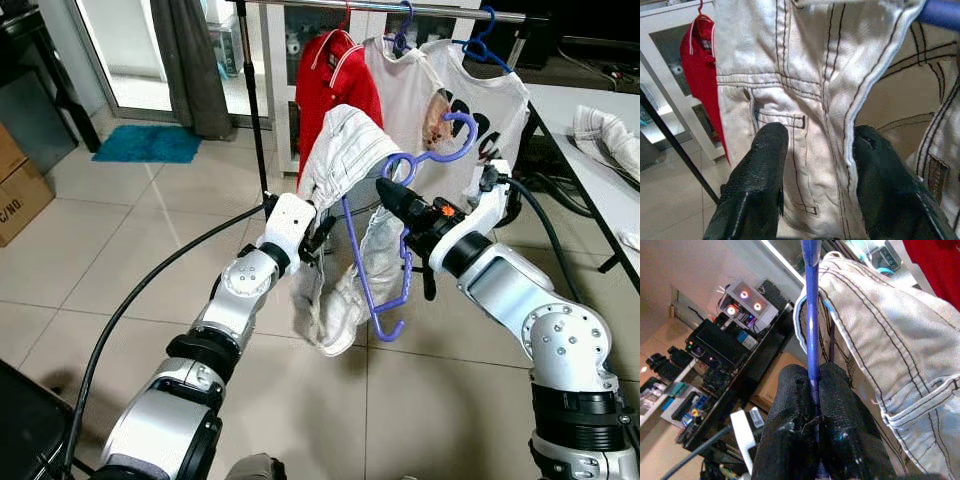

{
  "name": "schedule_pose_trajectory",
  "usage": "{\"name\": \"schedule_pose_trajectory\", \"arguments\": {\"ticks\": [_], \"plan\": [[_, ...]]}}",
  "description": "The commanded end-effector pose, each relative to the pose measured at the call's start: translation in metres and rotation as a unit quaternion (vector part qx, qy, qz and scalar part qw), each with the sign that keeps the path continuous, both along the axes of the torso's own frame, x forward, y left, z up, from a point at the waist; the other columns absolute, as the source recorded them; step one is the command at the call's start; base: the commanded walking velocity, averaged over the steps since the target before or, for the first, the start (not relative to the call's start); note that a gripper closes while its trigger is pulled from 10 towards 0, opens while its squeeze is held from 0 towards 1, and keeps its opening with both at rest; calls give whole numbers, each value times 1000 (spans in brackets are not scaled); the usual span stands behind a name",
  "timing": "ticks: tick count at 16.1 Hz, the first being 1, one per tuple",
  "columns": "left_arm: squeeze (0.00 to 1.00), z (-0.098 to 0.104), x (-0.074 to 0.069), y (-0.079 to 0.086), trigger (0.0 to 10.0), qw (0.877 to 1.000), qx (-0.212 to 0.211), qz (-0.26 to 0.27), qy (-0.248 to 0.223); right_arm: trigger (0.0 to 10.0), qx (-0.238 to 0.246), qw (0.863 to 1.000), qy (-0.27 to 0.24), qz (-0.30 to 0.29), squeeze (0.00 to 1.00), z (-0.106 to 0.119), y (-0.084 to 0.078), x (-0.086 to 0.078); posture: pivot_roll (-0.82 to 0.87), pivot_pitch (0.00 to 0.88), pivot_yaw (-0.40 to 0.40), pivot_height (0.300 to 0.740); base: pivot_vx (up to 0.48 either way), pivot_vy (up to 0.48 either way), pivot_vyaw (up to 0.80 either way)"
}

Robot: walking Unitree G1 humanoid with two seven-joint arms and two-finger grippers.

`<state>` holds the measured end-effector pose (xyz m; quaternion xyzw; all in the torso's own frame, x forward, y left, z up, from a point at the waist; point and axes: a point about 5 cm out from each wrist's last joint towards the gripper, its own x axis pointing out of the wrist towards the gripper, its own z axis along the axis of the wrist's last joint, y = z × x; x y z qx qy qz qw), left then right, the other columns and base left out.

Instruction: Hang hanger

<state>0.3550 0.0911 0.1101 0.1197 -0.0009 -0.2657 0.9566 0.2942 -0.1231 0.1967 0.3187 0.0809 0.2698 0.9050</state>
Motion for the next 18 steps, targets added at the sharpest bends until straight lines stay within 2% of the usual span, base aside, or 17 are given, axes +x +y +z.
{"name": "schedule_pose_trajectory", "arguments": {"ticks": [1, 13, 16, 18], "plan": [[0, 3, 2, -1, 0, 1000, -2, -1, -3, 10000, 21, 998, -51, 15, 0, 22, 1, -2, -74, 0, 9, 740, 0, 0, 0], [0, -4, 5, 8, 0, 999, 3, 33, 20, 10000, 37, 998, -42, 11, 0, 22, 1, -1, -67, 0, 14, 740, 0, 0, 0], [0, -5, 5, 13, 0, 999, 5, 31, 25, 10000, 36, 999, -39, 8, 0, 21, 1, -1, -64, 0, 15, 740, 0, 0, 0], [0, -4, 5, 24, 0, 999, 14, 27, 26, 10000, 31, 999, -38, 4, 0, 19, -1, 0, -60, 0, 16, 740, 0, 0, 0]]}}
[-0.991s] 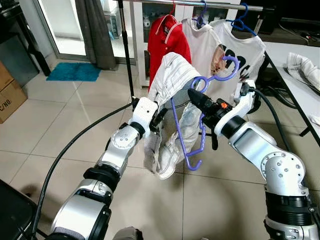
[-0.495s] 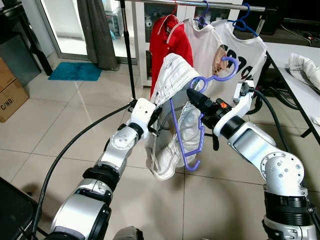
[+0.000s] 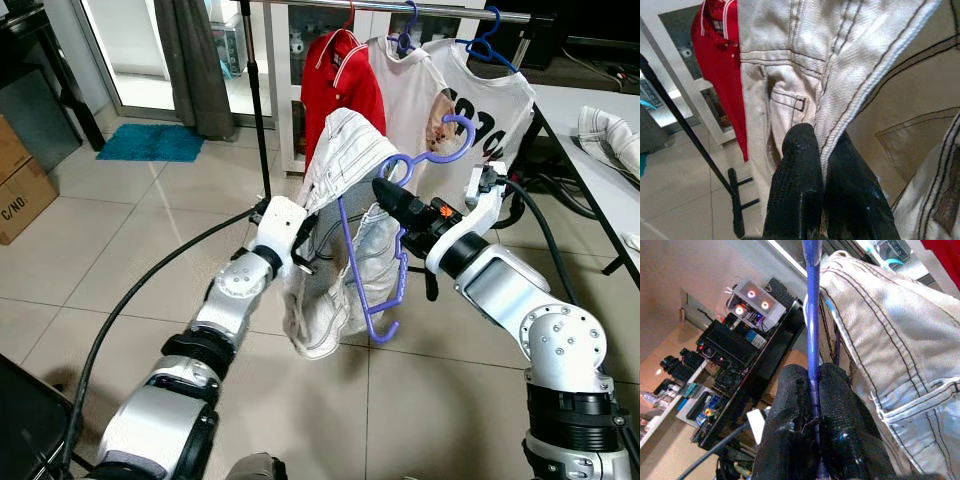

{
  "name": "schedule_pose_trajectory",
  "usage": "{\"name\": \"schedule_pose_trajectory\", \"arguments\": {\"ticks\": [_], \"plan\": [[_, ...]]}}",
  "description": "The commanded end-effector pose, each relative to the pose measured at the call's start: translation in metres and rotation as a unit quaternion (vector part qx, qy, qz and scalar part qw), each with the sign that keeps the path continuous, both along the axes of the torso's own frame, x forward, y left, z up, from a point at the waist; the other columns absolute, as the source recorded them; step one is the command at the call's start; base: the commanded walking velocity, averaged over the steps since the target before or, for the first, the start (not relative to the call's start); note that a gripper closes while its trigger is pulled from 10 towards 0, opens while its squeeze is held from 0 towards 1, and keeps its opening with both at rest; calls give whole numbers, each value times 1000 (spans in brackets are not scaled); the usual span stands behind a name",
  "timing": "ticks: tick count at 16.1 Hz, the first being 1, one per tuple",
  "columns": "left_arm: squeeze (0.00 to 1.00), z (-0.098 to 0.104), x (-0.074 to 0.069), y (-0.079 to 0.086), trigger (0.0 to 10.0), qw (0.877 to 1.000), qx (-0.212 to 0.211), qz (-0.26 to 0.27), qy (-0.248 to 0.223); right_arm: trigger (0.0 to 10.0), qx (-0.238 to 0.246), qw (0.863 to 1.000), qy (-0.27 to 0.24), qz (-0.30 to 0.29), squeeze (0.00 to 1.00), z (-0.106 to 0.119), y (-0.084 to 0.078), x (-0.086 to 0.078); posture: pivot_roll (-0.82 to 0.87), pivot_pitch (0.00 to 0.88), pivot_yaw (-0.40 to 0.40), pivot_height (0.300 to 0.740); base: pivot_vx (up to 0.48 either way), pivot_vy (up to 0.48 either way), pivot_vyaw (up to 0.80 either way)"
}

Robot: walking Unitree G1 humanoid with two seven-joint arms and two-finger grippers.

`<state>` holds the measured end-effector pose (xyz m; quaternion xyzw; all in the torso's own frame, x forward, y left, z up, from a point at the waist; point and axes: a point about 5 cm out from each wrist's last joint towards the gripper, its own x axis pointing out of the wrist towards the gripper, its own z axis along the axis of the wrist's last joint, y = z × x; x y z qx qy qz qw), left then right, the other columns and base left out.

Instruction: Hang hanger

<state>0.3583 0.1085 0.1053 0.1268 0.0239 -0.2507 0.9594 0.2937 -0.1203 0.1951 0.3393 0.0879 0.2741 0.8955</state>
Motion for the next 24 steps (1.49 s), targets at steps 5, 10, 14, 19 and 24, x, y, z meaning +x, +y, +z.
{"name": "schedule_pose_trajectory", "arguments": {"ticks": [5, 10, 14, 19, 24], "plan": [[0, 15, 5, 19, 0, 999, 42, -27, -4, 10000, -20, 999, -48, -3, 0, 14, -4, -1, -56, 0, 19, 740, 0, 0, 0], [0, 59, 18, 28, 0, 996, 67, -56, -15, 10000, -110, 993, -45, 6, 0, -3, 1, -3, -45, 0, 17, 740, 0, 0, 0], [0, 89, 26, 26, 0, 997, 61, -42, -34, 10000, -208, 976, -50, 50, 0, -19, 13, -11, -48, 0, 25, 740, 0, 0, 0], [0, 101, 29, 25, 0, 997, 65, -32, -39, 10000, -325, 941, 3, 94, 0, -51, 13, -24, -58, 0, 43, 740, 0, 0, 0], [0, 103, 29, 26, 0, 997, 68, -30, -38, 10000, -297, 951, -29, 79, 0, -43, 13, -22, -56, 0, 44, 740, 0, 0, 0]]}}
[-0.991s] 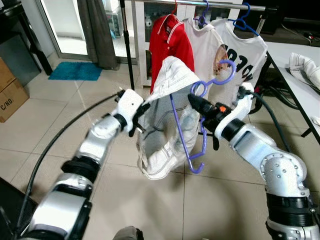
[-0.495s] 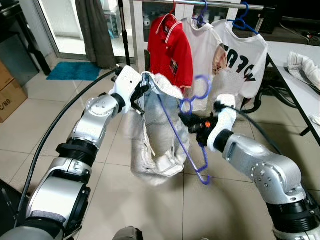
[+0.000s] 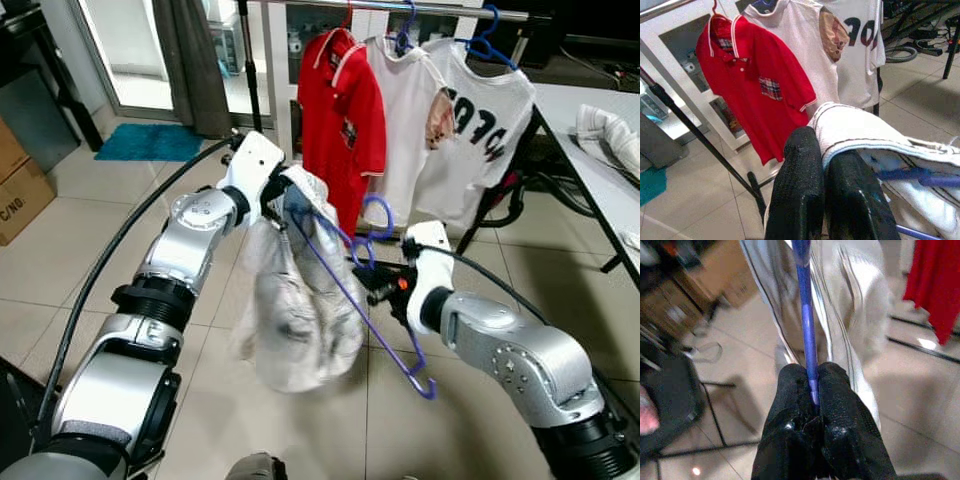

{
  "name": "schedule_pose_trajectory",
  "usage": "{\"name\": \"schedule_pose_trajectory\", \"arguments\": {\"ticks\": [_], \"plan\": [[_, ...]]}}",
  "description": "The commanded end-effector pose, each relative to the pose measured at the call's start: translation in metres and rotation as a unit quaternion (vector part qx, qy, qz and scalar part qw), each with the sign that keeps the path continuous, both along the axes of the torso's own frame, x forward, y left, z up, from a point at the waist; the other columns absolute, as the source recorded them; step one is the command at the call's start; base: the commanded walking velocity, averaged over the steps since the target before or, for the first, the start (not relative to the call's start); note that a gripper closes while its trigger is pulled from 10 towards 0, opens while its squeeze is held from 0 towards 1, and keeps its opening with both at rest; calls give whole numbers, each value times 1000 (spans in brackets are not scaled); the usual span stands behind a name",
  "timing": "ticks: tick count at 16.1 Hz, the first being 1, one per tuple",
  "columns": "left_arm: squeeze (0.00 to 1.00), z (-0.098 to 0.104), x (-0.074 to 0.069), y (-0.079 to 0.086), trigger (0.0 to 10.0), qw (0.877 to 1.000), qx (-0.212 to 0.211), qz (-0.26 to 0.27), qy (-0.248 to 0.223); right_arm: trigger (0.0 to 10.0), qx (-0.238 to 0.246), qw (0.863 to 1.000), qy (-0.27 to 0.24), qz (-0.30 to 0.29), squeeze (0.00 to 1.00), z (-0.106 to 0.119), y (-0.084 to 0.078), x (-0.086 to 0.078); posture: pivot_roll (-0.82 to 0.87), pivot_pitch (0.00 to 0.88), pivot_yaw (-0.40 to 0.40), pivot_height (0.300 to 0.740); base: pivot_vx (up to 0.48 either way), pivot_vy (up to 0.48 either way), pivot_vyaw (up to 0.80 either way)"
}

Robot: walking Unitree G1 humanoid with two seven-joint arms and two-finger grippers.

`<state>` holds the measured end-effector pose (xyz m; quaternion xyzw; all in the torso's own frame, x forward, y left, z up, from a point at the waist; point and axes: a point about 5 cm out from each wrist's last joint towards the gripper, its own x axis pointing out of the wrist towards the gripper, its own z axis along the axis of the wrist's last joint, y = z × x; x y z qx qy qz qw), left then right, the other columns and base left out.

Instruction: Hang hanger

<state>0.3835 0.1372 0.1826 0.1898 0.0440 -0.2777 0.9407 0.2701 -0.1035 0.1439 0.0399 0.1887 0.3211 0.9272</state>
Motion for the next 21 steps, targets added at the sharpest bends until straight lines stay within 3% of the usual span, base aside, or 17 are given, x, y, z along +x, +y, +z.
{"name": "schedule_pose_trajectory", "arguments": {"ticks": [1, 4, 7, 9, 13, 18, 21], "plan": [[0, 26, 3, -2, 0, 999, -1, -6, -42, 10000, 20, 999, -28, -5, 0, 13, -2, 1, -50, 0, 42, 740, 0, 0, 0], [0, 27, 0, -7, 0, 999, -6, -26, -38, 10000, 9, 998, -15, -60, 0, 6, -10, 11, -47, 0, 42, 740, 0, 0, 0], [0, 35, -2, -11, 0, 998, -23, -33, -43, 10000, -9, 995, 33, -97, 0, -9, -15, 12, -47, 0, 41, 740, 0, 0, 0], [0, 37, -4, -13, 0, 998, -26, -41, -41, 10000, -5, 991, 32, -127, 0, -10, -19, 15, -45, 0, 42, 740, 0, 0, 0], [0, 42, -10, -18, 0, 997, -42, -59, -32, 10000, 26, 973, 25, -230, 0, -5, -31, 29, -44, 0, 47, 740, 0, 0, 0], [0, 31, -13, -24, 0, 997, -24, -71, -23, 10000, 142, 970, -52, -190, 0, 30, -14, 32, -42, 0, 52, 740, 0, 0, 0], [0, 26, -9, -19, 0, 999, 1, -40, -36, 10000, 158, 970, -77, -171, 0, 38, -13, 30, -44, 0, 56, 740, 0, 0, 0]]}}
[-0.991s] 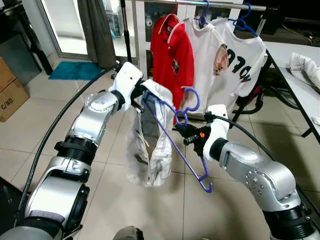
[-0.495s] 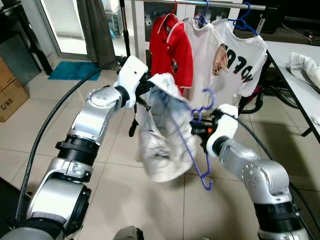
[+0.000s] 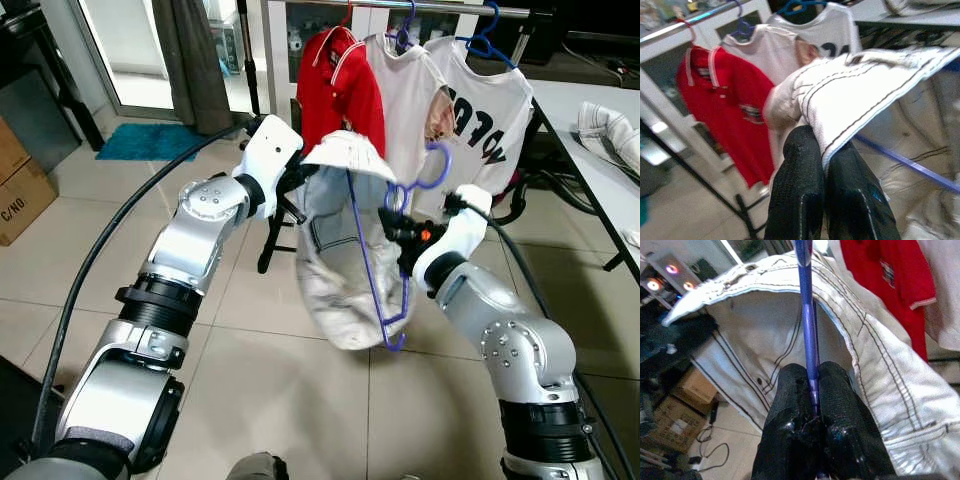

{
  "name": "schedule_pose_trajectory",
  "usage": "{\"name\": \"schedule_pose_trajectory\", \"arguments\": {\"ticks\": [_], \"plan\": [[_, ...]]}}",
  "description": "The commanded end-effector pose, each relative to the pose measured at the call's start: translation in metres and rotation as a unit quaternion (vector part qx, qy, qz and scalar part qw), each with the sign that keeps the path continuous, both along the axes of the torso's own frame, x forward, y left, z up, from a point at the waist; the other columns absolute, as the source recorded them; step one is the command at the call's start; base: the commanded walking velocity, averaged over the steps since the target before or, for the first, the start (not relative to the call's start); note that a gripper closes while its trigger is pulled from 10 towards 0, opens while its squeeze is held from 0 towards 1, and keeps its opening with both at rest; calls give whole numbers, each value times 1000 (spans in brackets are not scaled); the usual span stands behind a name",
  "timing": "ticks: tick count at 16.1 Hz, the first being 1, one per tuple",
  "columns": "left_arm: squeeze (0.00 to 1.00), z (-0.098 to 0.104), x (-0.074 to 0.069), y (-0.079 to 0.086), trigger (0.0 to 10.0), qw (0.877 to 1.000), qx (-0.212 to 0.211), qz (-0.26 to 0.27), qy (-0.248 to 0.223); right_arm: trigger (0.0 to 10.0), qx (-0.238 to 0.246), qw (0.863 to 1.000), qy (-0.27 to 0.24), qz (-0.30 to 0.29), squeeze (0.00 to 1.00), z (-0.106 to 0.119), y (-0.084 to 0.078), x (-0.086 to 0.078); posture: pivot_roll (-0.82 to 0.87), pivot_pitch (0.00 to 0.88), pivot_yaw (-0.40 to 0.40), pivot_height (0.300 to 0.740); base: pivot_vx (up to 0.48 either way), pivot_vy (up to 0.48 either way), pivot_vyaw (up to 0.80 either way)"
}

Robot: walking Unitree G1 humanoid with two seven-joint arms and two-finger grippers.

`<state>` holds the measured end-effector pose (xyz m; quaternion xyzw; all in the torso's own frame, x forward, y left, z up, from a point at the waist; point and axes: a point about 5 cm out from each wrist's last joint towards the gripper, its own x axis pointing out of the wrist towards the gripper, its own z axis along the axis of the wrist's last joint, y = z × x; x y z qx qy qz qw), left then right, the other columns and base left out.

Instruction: Hang hanger

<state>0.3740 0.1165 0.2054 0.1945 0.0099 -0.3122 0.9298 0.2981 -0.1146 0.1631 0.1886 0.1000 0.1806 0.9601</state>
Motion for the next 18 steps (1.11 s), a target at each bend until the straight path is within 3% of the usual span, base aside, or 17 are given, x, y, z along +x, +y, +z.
{"name": "schedule_pose_trajectory", "arguments": {"ticks": [1, 2, 3, 5, 9, 12, 18], "plan": [[0, 5, 4, 5, 78, 999, 10, 23, -23, 10000, 10, 999, -48, 3, 0, 20, -2, 1, -47, 0, 58, 740, 0, 0, 0], [0, 10, 7, 10, 706, 998, -1, 52, -41, 10000, -2, 999, -48, 16, 0, 19, -1, -1, -47, 0, 58, 740, 0, 0, 0], [0, 17, 11, 14, 0, 996, -13, 73, -57, 10000, -18, 998, -47, 30, 0, 17, 0, -4, -50, 0, 59, 740, 0, 0, 0], [0, 15, 10, 15, 0, 997, 4, 63, -51, 10000, -16, 998, -46, 28, 0, 15, 0, -5, -48, 0, 59, 740, 0, 0, 0], [0, 13, 9, 6, 0, 997, -8, 50, -59, 10000, -24, 997, -52, 49, 0, 16, 5, -6, -50, 0, 62, 740, 0, 0, 0], [0, 20, 11, 1, 0, 997, -13, 40, -72, 10000, -122, 989, 5, 83, 0, -9, 11, -13, -48, 0, 60, 740, 0, 0, 0], [0, 9, 8, 2, 0, 998, 9, 28, -52, 10000, -82, 995, -11, 58, 0, 0, 5, -8, -49, 0, 61, 740, 0, 0, 0]]}}
